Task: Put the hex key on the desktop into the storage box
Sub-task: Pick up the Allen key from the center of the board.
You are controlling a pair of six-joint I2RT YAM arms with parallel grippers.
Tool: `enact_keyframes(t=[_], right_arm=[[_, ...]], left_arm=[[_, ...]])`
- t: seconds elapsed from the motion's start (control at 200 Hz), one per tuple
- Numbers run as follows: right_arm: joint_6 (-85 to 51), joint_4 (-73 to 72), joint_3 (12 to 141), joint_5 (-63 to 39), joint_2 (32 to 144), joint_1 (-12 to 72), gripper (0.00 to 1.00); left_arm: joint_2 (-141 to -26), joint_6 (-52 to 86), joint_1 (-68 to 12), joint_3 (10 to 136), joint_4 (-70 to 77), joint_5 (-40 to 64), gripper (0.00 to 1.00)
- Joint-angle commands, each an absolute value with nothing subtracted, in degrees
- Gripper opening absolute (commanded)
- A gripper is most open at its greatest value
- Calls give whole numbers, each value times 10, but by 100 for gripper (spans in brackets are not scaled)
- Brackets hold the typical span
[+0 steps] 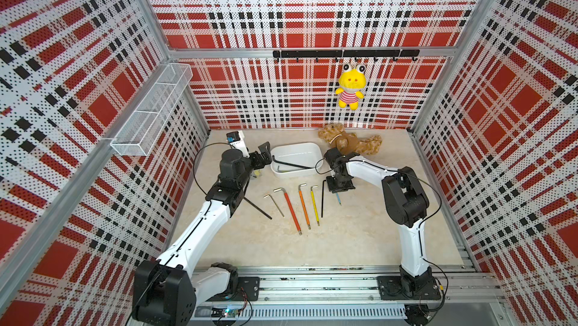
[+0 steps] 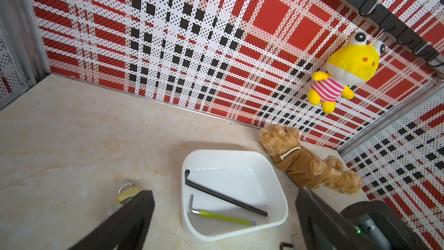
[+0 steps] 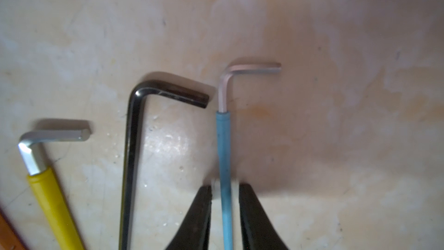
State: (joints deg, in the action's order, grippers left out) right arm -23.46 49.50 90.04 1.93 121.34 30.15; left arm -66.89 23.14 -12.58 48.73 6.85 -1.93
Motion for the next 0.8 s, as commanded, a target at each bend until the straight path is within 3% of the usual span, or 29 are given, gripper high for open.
enact_keyframes(t=[0.0, 0.065, 0.451, 0.792], right_arm=[[-242, 498, 878, 19, 1222, 311, 13], [-246, 497, 865, 20, 1222, 313, 0], [-241, 492, 840, 44, 1187, 302, 0], [-150, 487, 893, 103, 1115, 294, 0]], left_arm=[[-657, 233, -123, 482, 81, -18, 99], [-655, 232, -123, 482, 81, -19, 99], [-659, 234, -121, 489, 82, -14, 99], [-654, 238, -121, 491, 82, -15, 99]])
